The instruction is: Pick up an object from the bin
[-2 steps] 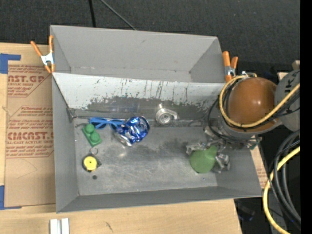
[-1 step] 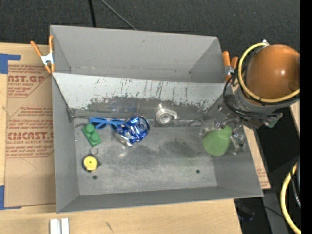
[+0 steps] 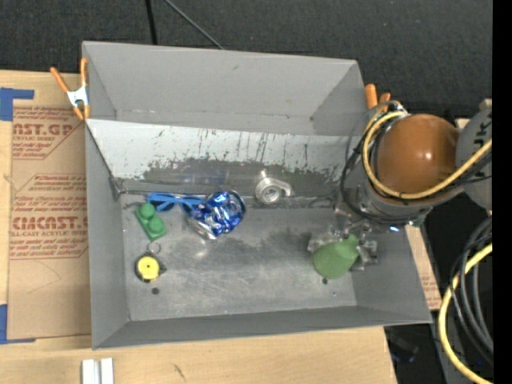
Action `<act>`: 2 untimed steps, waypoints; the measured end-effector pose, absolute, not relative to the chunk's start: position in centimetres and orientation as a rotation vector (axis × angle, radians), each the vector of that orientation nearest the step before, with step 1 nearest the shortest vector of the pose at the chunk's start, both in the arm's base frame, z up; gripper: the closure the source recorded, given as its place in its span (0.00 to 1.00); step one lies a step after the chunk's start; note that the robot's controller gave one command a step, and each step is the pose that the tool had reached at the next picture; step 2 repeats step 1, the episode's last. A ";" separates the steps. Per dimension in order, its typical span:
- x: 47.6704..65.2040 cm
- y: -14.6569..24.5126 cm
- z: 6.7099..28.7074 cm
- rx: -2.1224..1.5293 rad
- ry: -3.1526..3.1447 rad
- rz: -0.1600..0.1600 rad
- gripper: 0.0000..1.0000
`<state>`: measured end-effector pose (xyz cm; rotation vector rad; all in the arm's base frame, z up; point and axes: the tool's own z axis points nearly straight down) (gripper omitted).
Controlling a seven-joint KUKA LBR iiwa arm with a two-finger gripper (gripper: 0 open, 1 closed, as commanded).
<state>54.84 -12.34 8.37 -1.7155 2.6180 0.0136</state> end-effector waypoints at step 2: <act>53.6 -11.2 20.4 -1.763 2.591 -0.007 1.00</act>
Offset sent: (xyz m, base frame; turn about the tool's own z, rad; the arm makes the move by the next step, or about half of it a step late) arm -0.0140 0.0092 0.1158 -0.0356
